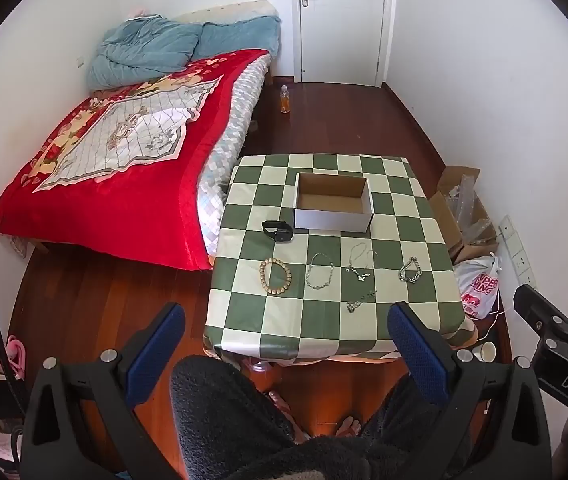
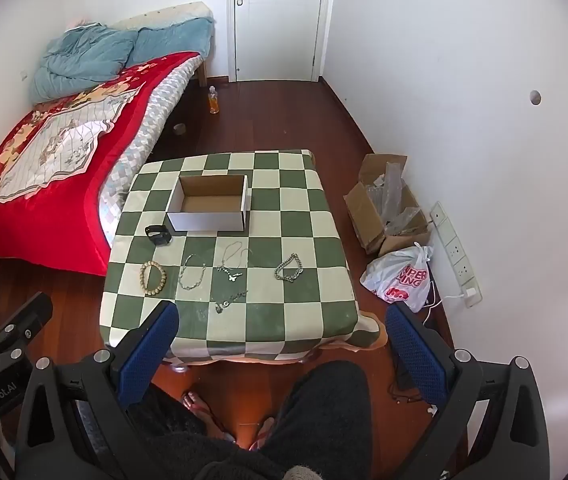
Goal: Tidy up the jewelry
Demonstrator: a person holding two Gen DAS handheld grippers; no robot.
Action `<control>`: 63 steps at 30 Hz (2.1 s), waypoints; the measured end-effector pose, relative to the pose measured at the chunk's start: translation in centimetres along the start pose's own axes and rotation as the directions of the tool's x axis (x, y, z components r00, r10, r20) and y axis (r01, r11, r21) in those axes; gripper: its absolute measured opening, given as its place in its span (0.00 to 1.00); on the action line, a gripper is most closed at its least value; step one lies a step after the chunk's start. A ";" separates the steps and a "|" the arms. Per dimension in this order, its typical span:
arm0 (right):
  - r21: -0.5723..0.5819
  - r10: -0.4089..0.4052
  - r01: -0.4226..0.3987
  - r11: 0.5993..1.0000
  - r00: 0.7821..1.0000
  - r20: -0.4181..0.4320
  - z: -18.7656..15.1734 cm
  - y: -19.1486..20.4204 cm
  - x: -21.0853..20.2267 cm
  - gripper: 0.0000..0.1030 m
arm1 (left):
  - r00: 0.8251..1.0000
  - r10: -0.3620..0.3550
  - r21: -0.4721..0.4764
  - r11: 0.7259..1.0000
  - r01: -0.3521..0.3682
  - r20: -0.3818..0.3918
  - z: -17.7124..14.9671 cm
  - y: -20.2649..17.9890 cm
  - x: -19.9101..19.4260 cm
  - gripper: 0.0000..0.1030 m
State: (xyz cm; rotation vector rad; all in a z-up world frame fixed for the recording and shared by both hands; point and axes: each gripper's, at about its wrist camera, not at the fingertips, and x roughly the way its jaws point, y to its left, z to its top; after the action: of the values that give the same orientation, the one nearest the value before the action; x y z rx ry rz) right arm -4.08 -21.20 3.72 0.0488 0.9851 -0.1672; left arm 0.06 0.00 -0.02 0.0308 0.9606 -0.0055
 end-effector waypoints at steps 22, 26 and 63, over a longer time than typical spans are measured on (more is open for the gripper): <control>-0.003 0.008 -0.008 1.000 1.000 0.008 0.0 -0.2 -0.6 1.00 | 1.000 -0.006 -0.004 1.000 0.006 0.018 0.0 -0.1 -0.9 1.00; -0.004 0.004 -0.004 1.000 1.000 0.012 0.0 -0.2 -0.9 1.00 | 1.000 -0.008 -0.003 1.000 0.008 0.020 0.0 -0.1 -1.0 1.00; -0.001 -0.003 0.003 1.000 1.000 0.019 -0.1 -0.3 -1.4 1.00 | 1.000 -0.013 -0.004 1.000 0.013 0.026 0.1 -0.4 -1.1 1.00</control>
State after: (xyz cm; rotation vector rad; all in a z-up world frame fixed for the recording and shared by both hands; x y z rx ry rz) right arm -5.00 -21.33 4.83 0.0444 0.9666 -0.1694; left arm -0.49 -0.42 0.91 0.0205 0.9350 -0.0160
